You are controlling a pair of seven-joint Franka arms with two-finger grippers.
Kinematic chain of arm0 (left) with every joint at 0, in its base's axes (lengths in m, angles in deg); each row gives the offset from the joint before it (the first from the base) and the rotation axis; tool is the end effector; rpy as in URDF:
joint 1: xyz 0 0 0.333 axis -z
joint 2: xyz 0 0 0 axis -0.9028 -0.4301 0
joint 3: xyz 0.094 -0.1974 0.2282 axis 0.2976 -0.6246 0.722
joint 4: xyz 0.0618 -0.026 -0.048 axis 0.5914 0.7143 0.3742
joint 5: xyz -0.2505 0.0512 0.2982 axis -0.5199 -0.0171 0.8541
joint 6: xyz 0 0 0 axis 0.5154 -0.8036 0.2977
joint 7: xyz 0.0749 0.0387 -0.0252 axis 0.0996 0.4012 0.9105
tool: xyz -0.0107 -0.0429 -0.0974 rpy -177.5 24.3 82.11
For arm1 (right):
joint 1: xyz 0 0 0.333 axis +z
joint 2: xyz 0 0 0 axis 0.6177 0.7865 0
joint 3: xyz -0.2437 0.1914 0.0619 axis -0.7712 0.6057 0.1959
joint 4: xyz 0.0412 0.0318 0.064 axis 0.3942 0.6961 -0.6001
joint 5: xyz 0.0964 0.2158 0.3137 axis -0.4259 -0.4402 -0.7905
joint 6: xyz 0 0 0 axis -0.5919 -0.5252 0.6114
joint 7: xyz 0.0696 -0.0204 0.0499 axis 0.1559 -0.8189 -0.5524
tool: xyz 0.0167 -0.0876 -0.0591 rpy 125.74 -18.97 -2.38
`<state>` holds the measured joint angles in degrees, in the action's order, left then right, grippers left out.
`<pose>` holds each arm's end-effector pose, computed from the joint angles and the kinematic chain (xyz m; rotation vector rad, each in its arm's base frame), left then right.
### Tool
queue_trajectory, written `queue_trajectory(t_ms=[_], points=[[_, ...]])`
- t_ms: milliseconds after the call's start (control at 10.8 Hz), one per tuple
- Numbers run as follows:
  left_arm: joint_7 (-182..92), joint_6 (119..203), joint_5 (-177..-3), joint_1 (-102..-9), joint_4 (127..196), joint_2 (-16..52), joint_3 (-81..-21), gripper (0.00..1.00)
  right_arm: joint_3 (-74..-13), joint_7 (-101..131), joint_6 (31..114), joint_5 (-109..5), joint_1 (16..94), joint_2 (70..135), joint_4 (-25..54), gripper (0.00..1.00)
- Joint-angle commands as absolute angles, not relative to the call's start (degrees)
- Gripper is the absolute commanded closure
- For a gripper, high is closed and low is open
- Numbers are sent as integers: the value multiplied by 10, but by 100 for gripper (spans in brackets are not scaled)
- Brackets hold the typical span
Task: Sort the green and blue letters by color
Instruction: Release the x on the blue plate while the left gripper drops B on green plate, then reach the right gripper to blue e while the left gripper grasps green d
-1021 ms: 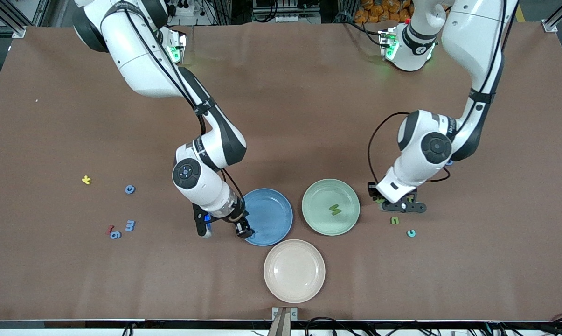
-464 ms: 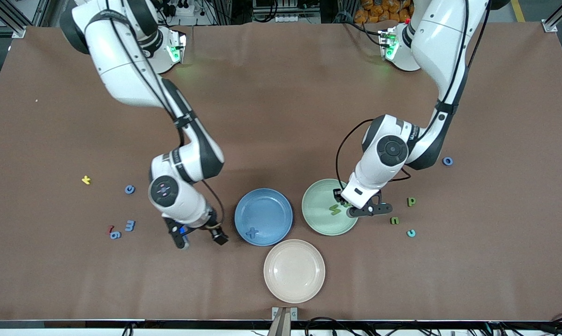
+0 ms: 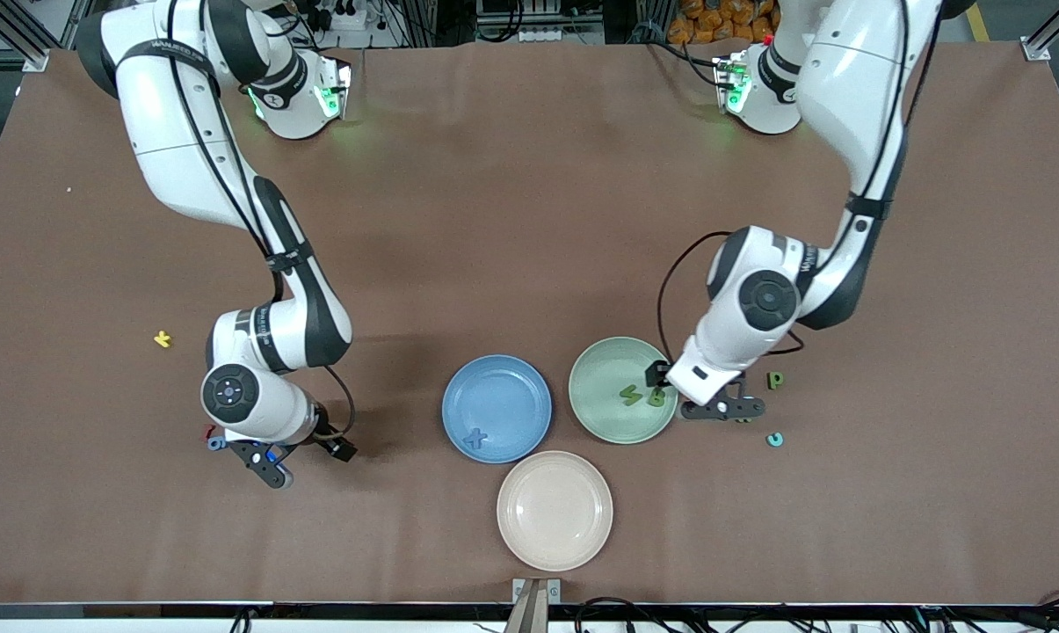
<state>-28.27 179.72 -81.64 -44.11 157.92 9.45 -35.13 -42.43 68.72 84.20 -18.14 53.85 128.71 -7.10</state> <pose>0.6368 -0.2643 0.2630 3.0736 0.0395 0.1105 0.7210 0.1552 0.1981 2.9524 -1.0185 0.0122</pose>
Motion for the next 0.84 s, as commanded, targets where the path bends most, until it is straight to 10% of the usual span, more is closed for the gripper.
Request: queue_trajectory(t_ms=[0,742], points=[[-421,1775,-803,-502,1629,133,-355,0,-447,594,847,-169,534,1234,10,0],[-518,1857,-739,-606,1700,107,-379,0,-446,405,948,-171,460,1104,241,0]])
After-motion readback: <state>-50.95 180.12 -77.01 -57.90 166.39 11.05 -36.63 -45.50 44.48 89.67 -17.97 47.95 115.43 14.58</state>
